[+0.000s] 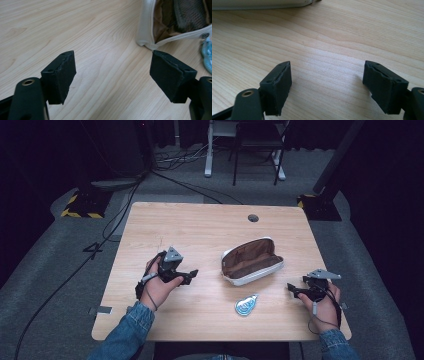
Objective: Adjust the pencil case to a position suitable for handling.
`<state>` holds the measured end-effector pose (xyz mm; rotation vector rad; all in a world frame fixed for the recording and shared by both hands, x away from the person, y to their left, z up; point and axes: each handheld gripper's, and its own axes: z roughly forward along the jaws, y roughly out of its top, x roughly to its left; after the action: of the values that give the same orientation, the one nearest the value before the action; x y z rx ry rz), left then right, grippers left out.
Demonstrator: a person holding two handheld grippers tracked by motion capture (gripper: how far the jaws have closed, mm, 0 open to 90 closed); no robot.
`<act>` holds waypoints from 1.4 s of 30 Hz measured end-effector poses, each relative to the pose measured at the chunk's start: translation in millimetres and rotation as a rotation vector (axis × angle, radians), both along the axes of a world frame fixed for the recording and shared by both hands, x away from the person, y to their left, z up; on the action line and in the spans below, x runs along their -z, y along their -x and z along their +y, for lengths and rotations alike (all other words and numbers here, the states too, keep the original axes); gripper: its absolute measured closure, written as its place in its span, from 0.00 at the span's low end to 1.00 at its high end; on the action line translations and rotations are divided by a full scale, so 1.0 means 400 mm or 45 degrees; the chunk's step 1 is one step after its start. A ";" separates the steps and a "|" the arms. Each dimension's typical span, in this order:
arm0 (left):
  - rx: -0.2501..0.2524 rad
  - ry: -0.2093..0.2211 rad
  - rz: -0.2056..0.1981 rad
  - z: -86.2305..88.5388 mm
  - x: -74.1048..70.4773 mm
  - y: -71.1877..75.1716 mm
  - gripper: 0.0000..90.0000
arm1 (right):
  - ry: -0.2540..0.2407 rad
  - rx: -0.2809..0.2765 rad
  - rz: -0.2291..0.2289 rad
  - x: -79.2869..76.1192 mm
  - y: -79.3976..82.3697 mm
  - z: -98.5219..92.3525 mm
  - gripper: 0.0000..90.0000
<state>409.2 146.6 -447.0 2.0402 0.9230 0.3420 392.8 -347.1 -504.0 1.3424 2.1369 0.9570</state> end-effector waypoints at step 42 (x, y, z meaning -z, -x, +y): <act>0.090 0.112 -0.057 -0.200 0.009 -0.082 0.31 | -0.001 -0.003 0.000 0.000 0.002 -0.001 0.26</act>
<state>441.9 66.7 -450.5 1.9716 0.8222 0.3019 392.0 -347.4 -504.1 1.3406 2.1387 0.9584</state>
